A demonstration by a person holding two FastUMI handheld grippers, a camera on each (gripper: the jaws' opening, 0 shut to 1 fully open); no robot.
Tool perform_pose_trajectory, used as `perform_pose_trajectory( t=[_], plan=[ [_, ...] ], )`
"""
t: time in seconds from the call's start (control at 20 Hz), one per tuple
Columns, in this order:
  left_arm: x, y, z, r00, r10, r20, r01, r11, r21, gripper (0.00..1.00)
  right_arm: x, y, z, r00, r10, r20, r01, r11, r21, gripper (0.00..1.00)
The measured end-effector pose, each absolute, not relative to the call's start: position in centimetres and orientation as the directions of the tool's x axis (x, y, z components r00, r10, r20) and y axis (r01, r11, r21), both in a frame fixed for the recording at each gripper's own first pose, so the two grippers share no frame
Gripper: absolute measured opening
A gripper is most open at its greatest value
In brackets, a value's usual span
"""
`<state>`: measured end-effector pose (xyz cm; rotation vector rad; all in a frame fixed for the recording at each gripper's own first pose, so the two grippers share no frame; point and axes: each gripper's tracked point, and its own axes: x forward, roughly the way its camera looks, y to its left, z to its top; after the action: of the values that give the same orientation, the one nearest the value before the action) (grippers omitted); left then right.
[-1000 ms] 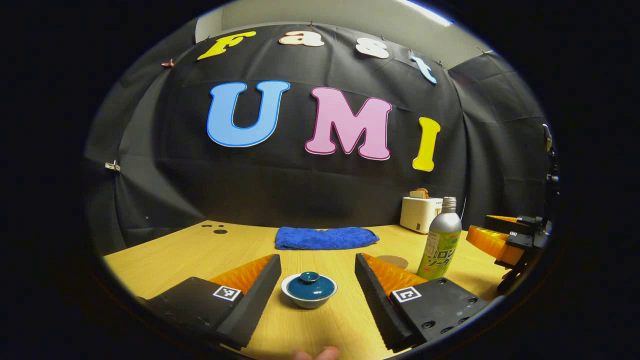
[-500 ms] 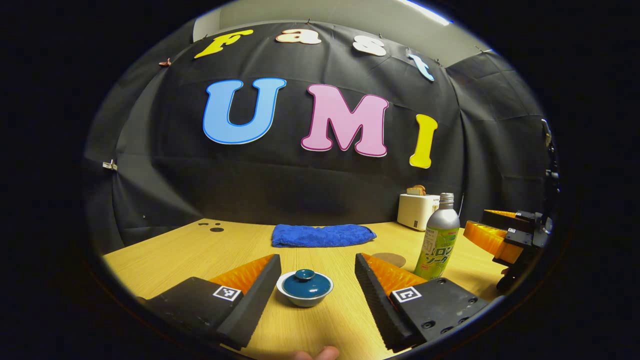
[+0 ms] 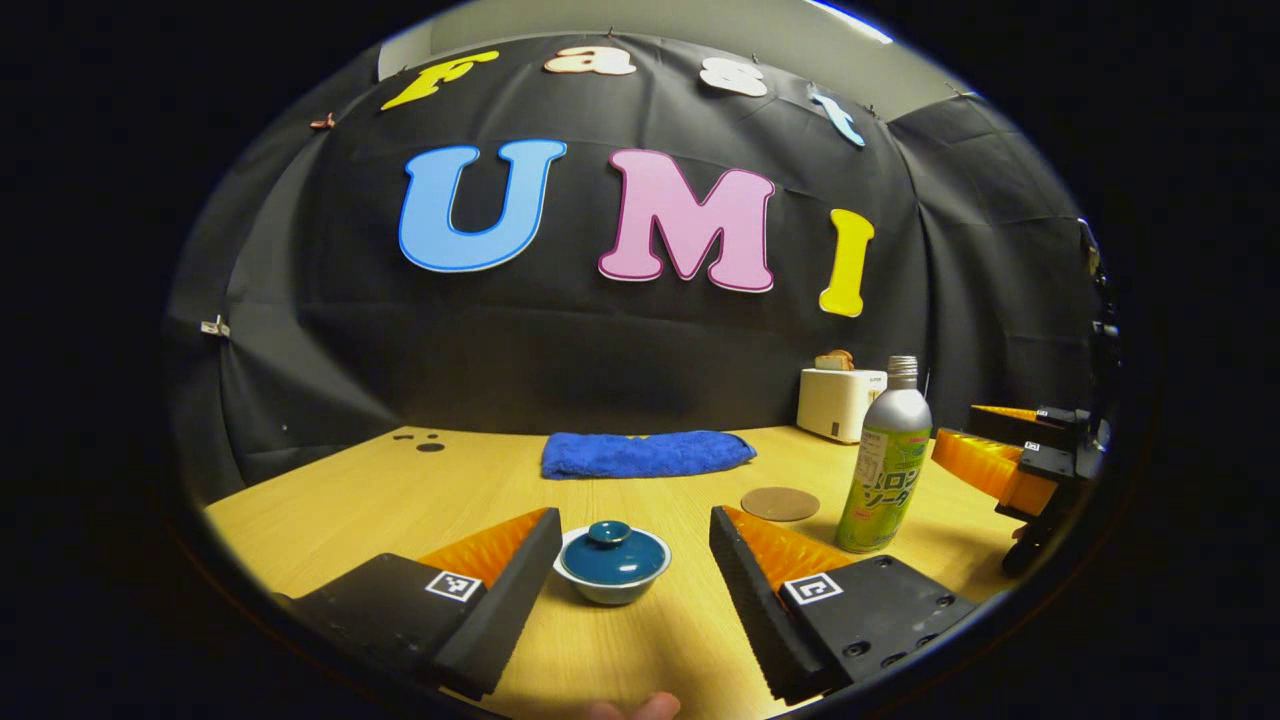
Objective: Open the teacup lid with one hand, grasp the water bottle and pour water into the teacup with the other hand; after pouring, place the water bottle on the coaster and then close the teacup lid.
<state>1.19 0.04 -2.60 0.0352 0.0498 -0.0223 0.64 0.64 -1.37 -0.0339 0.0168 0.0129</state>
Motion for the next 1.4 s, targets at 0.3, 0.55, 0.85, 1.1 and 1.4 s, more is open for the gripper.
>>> perform_pose_trajectory(
  t=[0.3, 0.55, 0.85, 1.1, 1.4],
  plan=[
    [2.6, -0.3, -3.7, 0.992, -0.06, -0.113, 0.065, 0.997, 0.042, 0.93, 1.4, 0.8, -2.4, 0.998, 0.039, -0.051, -0.038, 0.999, 0.027, 0.97],
    [4.5, 1.3, -5.2, 0.977, -0.034, -0.208, 0.047, 0.997, 0.057, 0.87, 1.8, 0.1, -4.3, 0.992, 0.033, -0.123, -0.025, 0.997, 0.073, 0.97],
    [6.2, 1.0, -6.1, 0.965, -0.041, -0.258, 0.061, 0.996, 0.069, 0.7, 2.0, 0.4, -4.3, 0.991, 0.043, -0.125, -0.034, 0.997, 0.068, 0.98],
    [6.7, 0.9, -6.2, 0.963, -0.026, -0.269, 0.054, 0.994, 0.095, 0.59, 2.0, 0.3, -4.3, 0.991, 0.042, -0.124, -0.034, 0.997, 0.068, 0.98],
    [6.8, 1.5, -5.8, 0.971, -0.006, -0.241, 0.027, 0.996, 0.085, 0.32, 2.1, 0.3, -4.4, 0.992, 0.042, -0.123, -0.034, 0.997, 0.068, 0.98]
  ],
)
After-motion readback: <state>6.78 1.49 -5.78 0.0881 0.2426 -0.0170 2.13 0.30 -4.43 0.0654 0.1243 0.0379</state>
